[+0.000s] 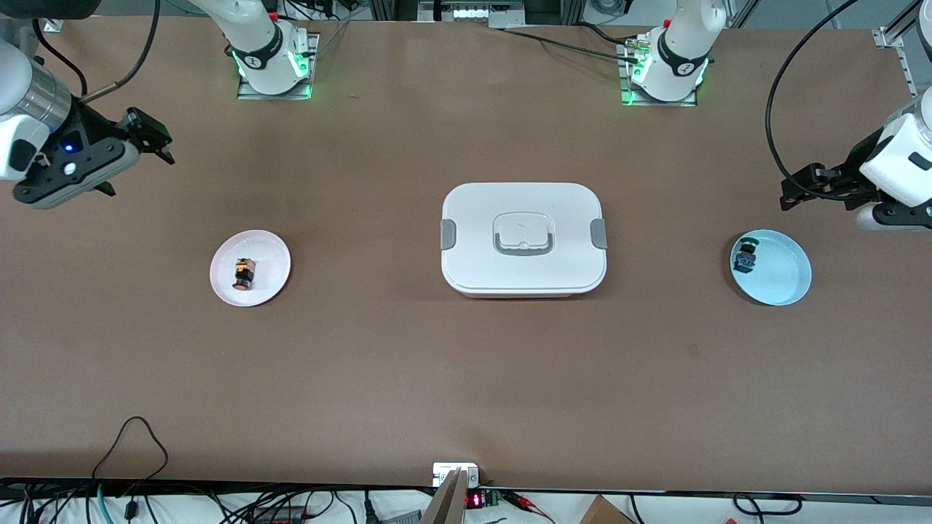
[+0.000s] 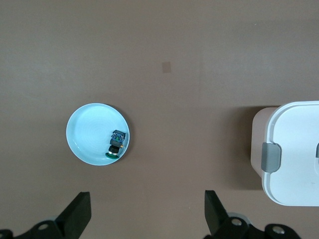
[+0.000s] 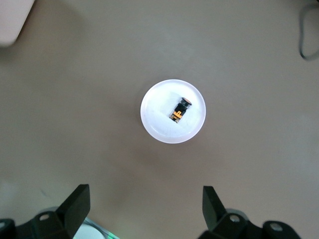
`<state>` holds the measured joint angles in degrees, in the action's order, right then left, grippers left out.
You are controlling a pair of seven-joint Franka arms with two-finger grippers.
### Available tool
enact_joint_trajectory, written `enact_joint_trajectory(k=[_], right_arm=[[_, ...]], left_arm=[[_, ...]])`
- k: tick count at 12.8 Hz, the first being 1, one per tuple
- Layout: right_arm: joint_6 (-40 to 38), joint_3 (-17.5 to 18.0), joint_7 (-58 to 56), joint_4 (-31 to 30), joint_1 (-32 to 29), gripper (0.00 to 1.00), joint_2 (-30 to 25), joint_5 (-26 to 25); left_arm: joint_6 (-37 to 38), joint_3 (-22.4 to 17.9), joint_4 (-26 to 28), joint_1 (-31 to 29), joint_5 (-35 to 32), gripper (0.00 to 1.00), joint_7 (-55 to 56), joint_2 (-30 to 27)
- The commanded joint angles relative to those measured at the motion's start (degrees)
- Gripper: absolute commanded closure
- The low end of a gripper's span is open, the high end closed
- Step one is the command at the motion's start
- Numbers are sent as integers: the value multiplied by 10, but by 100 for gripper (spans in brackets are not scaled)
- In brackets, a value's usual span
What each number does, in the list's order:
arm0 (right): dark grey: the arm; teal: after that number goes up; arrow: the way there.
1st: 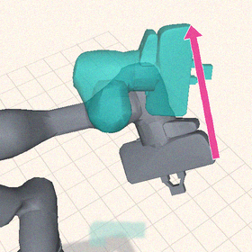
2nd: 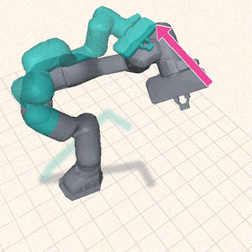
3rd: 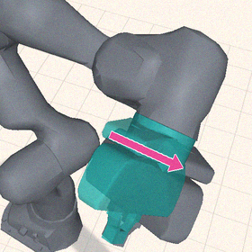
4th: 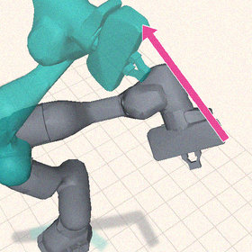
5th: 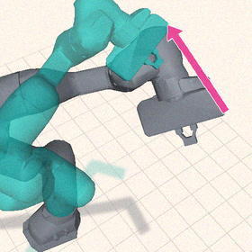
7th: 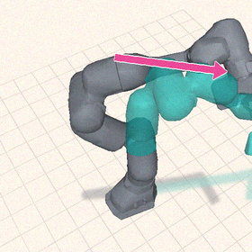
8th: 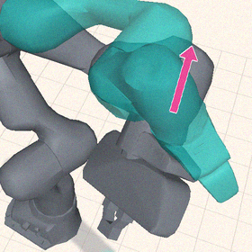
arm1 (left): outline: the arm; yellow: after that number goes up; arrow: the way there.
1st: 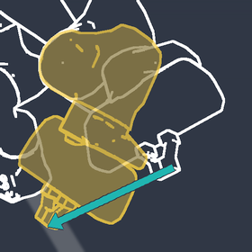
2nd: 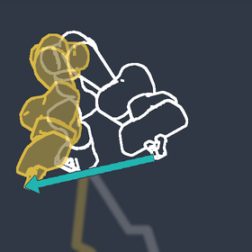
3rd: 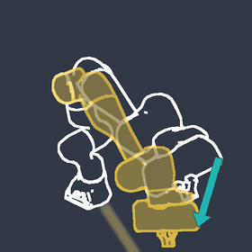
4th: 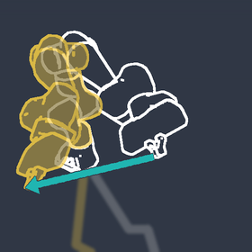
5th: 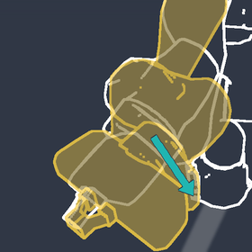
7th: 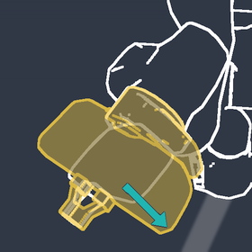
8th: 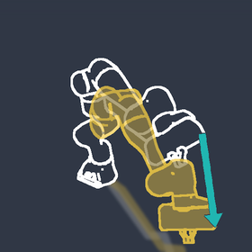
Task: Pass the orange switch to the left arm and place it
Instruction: 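Move the right gripper down over the orange switch in the white dish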
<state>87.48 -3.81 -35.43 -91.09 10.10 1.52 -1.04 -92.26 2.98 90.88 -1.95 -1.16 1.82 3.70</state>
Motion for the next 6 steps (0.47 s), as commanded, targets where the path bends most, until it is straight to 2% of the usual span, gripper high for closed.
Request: enact_joint_trajectory(k=[1, 4, 6], right_arm=[[-16, 2, -213, 7, -5, 0, 1, -19], [-7, 4, -404, 6, -3, 0, 12, -58], [16, 4, -480, 4, -3, 0, 27, -59]], left_arm=[[13, 1, -20, -1, 6, 0, -3, 10], [13, 1, -20, -1, 6, 0, -3, 10], [13, 1, -20, -1, 6, 0, -3, 10]])
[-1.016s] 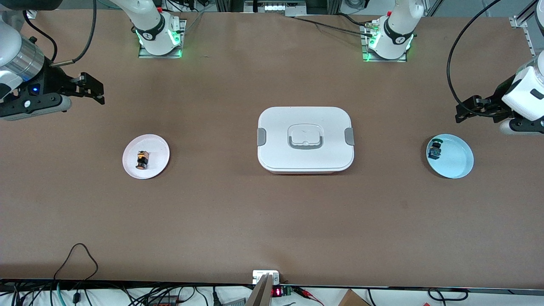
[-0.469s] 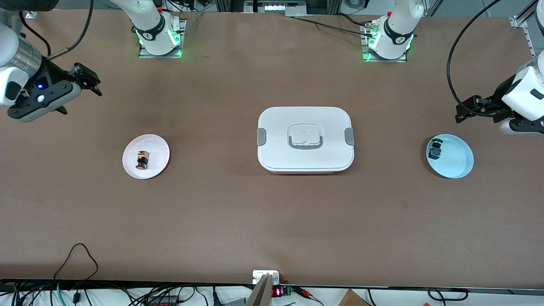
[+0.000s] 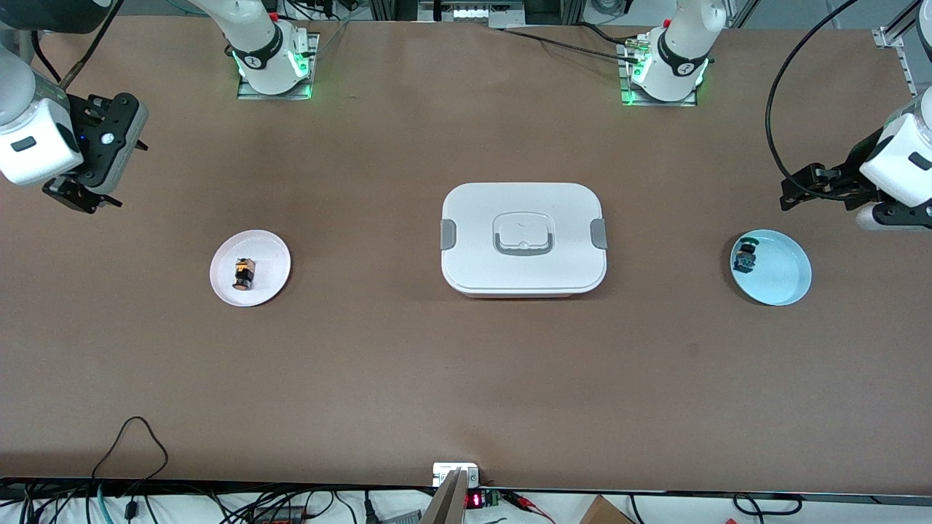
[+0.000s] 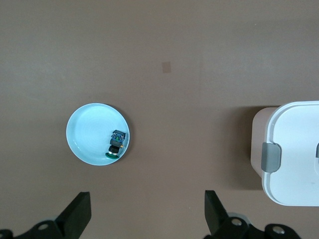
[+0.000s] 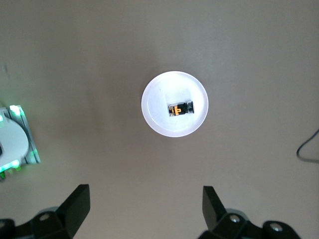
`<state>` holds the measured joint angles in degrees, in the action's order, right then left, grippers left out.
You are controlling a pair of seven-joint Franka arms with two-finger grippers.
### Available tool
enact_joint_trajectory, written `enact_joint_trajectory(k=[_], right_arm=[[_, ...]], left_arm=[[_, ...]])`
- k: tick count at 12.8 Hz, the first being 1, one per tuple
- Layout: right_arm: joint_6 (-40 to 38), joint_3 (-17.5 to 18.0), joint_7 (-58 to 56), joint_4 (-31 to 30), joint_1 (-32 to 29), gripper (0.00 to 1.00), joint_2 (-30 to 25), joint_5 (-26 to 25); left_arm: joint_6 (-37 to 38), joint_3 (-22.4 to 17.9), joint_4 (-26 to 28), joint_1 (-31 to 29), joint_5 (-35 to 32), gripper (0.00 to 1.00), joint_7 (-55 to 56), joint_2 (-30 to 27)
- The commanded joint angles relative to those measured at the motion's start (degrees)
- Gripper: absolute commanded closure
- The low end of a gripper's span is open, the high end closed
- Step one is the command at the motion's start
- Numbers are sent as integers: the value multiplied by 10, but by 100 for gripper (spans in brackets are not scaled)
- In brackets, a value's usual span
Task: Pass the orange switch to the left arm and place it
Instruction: 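Move the right gripper down over the orange switch in the white dish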
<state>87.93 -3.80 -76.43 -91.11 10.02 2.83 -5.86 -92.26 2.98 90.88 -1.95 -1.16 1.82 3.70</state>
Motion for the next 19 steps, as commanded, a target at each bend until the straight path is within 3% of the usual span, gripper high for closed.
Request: enact_joint_trajectory(k=[1, 5, 7, 14, 19], right_arm=[[23, 4, -93, 1, -4, 0, 28, -11], [100, 3, -126, -69, -25, 0, 44, 0], [174, 3, -164, -130, -45, 0, 45, 30], [426, 3, -173, -331, -58, 0, 42, 55], [567, 3, -172, -389, -59, 0, 88, 56]], left_arm=[[13, 1, -20, -1, 6, 0, -3, 10], [13, 1, -20, -1, 6, 0, -3, 10], [13, 1, -20, -1, 6, 0, -3, 10], [13, 2, -20, 2, 6, 0, -1, 9], [13, 3, -21, 5, 7, 0, -1, 10]])
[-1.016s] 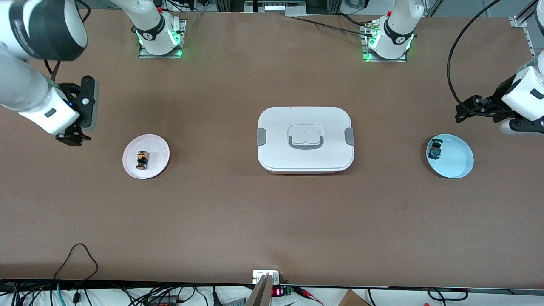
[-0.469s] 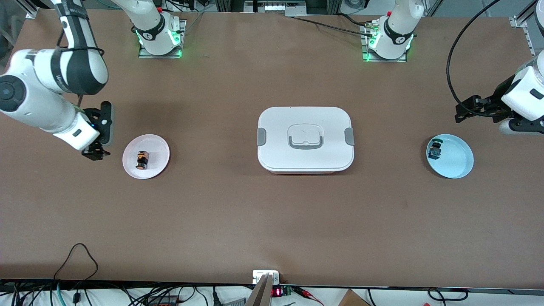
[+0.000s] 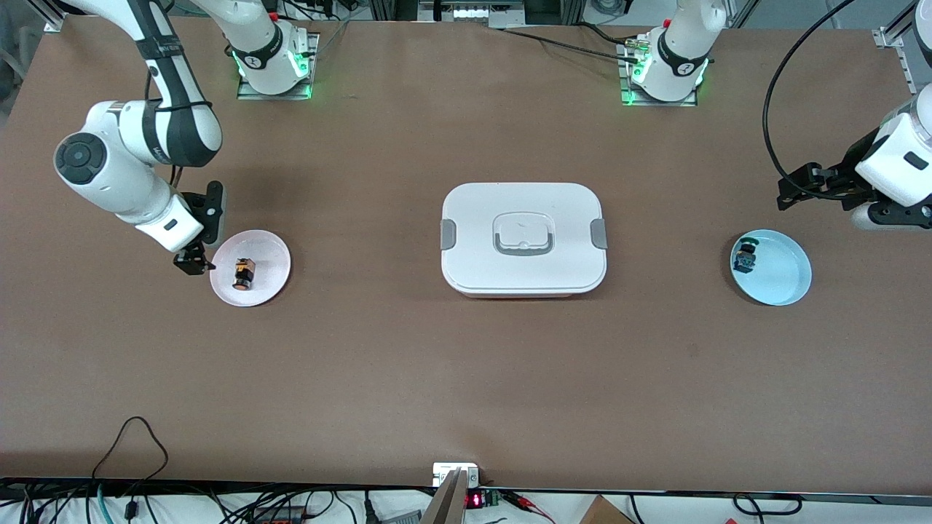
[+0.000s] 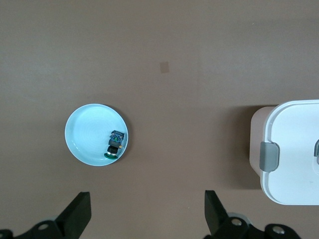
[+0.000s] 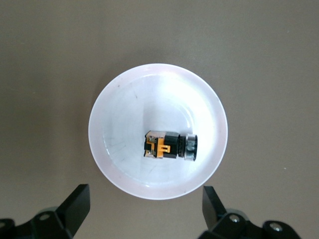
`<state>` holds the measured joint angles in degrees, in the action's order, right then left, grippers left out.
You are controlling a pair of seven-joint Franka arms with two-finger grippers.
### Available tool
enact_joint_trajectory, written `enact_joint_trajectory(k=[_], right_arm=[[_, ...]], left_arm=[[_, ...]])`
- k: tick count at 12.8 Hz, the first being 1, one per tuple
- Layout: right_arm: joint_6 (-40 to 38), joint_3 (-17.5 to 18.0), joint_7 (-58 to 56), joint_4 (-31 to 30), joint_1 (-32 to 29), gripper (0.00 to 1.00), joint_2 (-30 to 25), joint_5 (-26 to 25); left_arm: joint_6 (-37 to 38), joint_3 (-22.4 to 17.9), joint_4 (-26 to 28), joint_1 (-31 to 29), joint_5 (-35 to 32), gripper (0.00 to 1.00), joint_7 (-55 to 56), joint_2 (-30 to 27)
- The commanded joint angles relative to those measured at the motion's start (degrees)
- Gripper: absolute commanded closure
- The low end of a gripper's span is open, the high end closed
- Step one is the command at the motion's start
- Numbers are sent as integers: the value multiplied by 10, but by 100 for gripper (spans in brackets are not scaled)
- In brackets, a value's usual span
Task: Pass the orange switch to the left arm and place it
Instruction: 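Move the right gripper down over the orange switch in the white dish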
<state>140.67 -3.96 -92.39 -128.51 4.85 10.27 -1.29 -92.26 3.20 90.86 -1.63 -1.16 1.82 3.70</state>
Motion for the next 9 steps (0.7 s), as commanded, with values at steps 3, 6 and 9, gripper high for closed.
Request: enact_joint_trajectory(k=[3, 6, 9], right_arm=[[120, 5, -12, -28, -7, 0, 54, 10], [166, 9, -12, -28, -6, 0, 87, 10], [176, 12, -8, -28, -5, 0, 95, 10]], left_arm=[[13, 1, -21, 1, 7, 0, -1, 10], [13, 1, -21, 1, 6, 0, -1, 9], [13, 1, -21, 1, 6, 0, 0, 9]])
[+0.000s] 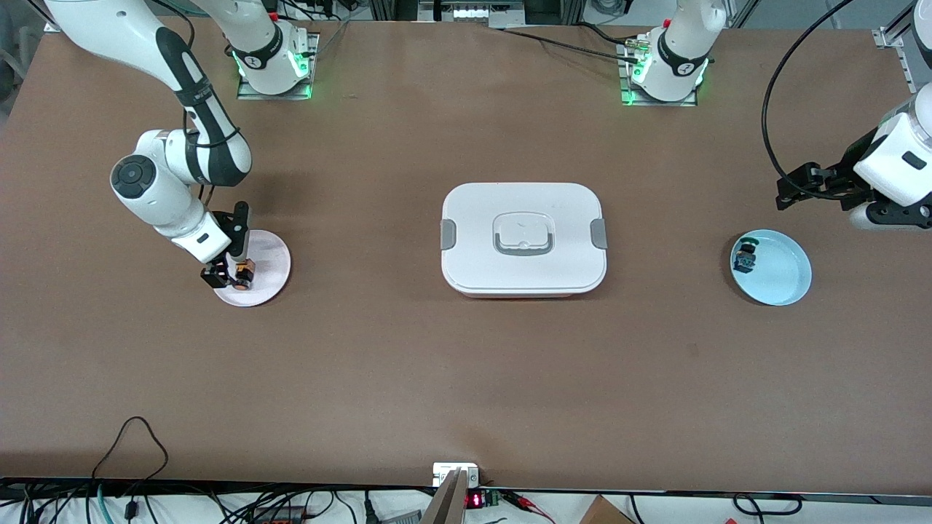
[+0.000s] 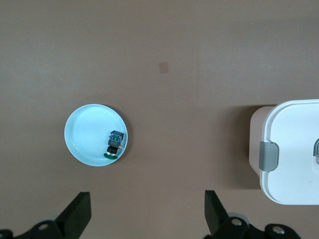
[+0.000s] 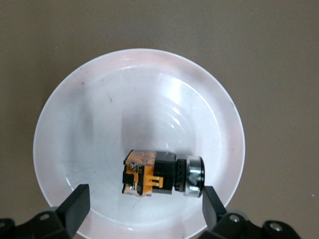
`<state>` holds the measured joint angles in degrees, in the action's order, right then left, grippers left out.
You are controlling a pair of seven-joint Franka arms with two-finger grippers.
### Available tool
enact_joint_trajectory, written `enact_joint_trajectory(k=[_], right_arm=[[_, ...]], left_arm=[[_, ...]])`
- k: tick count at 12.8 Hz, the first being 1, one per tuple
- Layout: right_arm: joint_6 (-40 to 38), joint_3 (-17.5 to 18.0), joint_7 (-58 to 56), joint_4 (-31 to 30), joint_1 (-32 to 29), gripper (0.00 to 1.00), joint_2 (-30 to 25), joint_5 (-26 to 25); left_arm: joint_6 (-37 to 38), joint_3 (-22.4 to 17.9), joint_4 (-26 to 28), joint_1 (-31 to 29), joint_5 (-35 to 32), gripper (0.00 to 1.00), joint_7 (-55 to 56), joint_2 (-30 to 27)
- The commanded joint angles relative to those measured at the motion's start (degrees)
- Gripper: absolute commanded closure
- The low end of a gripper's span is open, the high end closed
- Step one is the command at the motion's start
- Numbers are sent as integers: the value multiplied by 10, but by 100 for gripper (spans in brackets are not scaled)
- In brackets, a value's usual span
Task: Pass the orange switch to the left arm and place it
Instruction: 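Close the right gripper on the orange switch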
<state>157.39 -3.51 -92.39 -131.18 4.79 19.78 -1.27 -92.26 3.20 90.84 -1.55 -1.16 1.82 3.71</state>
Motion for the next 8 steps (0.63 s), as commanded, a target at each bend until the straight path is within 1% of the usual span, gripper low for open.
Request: enact_joint_trajectory(k=[1, 8], right_arm=[[12, 8, -7, -1, -5, 0, 2, 10], [41, 9, -5, 0, -6, 0, 27, 12]], left_arm=[[13, 1, -21, 1, 6, 0, 0, 10], [13, 1, -21, 1, 6, 0, 0, 9]])
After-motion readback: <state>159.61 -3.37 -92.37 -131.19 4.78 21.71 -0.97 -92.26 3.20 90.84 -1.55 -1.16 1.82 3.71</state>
